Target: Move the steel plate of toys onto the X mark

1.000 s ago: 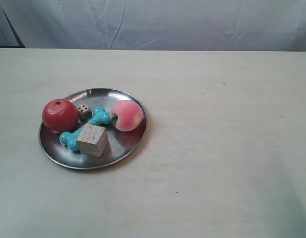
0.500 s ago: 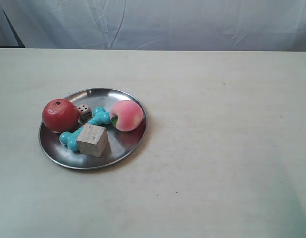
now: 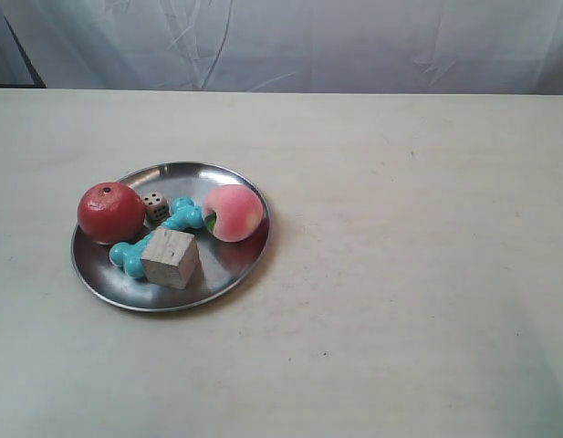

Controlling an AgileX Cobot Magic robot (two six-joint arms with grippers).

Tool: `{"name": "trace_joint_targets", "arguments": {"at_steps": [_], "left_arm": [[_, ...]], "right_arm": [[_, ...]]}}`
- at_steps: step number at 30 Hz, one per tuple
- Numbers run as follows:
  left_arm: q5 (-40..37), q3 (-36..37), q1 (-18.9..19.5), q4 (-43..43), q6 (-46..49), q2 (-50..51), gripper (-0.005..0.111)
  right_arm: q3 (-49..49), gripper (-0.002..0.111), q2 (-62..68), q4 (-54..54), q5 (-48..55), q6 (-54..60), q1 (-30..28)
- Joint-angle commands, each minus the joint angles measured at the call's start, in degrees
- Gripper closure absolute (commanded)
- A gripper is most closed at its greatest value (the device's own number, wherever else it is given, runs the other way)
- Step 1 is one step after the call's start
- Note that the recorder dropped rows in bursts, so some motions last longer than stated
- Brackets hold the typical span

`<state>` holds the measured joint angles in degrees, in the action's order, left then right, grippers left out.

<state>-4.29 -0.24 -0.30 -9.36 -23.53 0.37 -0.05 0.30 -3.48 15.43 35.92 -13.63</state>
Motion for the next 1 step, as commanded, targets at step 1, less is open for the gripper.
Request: {"name": "trace_joint_targets", "arguments": {"at_steps": [1], "left_arm": [[0.45, 0.24, -0.48, -0.14, -0.31, -0.37, 0.107]], "right_arm": [[0.05, 0.108, -0.30, -0.36, -0.12, 0.07, -0.36]]}}
